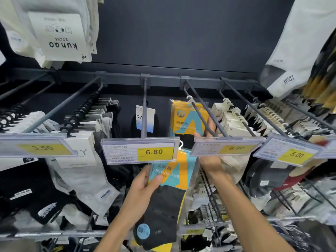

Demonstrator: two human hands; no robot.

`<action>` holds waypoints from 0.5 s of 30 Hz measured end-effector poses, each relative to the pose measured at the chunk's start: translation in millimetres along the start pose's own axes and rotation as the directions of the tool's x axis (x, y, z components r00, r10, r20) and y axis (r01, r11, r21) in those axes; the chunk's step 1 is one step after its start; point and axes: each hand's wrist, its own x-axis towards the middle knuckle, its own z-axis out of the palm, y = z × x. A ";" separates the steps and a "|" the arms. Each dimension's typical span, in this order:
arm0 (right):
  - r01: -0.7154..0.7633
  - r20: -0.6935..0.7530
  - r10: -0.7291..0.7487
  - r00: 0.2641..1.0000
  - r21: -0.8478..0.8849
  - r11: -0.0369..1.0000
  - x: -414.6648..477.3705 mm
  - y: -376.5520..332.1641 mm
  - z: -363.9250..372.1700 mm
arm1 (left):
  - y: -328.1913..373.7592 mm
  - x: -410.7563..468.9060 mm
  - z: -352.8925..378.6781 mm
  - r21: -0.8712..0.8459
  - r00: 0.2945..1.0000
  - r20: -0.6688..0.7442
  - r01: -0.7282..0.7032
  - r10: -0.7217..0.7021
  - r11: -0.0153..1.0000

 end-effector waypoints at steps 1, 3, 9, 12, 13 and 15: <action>0.093 0.005 -0.093 0.996 0.014 0.996 2.0 0.8 -1.2 | 0.8 1.2 1.2 0.001 1.000 -0.004 -0.011 0.011 1.000; -0.069 0.096 0.080 0.992 -0.117 0.991 -7.8 -8.5 -1.3 | 3.5 3.0 2.9 -0.005 1.000 -0.005 -0.028 0.028 1.000; 0.188 -0.104 -0.171 0.980 0.178 0.966 -85.9 -3.9 3.8 | 0.8 2.1 9.1 -0.043 0.997 0.034 -0.062 0.063 0.997; 0.138 -0.056 -0.126 0.990 0.427 0.894 -99.4 8.2 1.7 | -0.1 2.5 15.1 -0.079 0.993 0.015 -0.116 0.117 0.990; 0.141 -0.037 -0.140 0.989 0.459 0.877 -98.2 5.3 -1.6 | 2.3 3.7 18.2 -0.075 0.991 0.016 -0.131 0.132 0.989; 0.131 -0.025 -0.137 0.990 0.492 0.861 -89.3 -0.1 -5.3 | 9.2 7.4 25.4 -0.050 0.990 0.019 -0.142 0.143 0.989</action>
